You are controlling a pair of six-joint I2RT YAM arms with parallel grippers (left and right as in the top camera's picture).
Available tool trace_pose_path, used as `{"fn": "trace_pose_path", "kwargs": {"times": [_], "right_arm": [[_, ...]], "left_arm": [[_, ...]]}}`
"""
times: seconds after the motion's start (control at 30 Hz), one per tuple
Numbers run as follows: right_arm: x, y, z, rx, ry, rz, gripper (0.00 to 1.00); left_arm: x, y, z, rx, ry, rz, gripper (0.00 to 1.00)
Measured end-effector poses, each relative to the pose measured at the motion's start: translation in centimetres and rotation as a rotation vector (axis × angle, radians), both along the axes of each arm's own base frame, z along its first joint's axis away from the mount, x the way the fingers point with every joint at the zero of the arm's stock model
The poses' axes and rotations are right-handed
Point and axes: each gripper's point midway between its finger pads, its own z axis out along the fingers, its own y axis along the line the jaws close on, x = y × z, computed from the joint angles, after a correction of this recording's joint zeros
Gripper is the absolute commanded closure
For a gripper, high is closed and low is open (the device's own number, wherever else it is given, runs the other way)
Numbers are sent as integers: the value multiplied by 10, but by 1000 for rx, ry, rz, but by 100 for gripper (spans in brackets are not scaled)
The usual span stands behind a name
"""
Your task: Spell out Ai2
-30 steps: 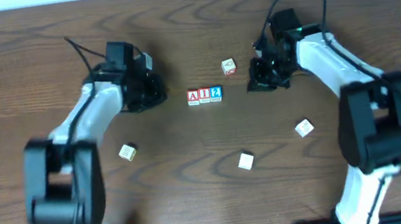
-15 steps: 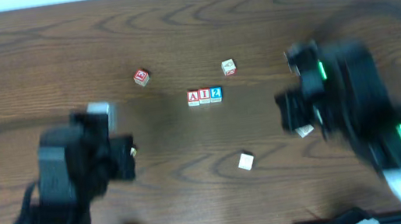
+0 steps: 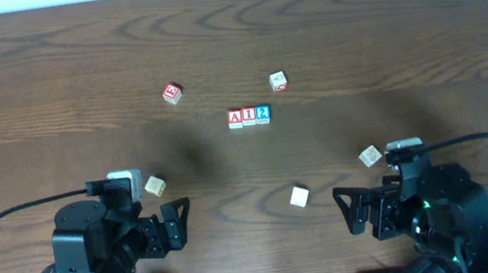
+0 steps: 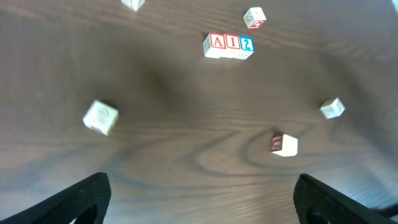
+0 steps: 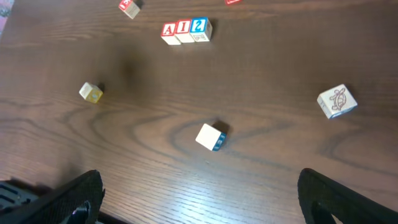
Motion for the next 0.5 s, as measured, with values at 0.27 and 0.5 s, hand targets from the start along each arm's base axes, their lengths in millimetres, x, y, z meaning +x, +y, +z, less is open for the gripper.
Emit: {"fn": "trace_pose_path", "kwargs": {"times": [0.27,0.5], "right_arm": [[0,0,0,11,8,-16,1],[0,0,0,12,8,-17,1]], "left_arm": [[-3,-1,-2,-58,51,57,4],[-6,0,-5,-59,71,62,5]]}}
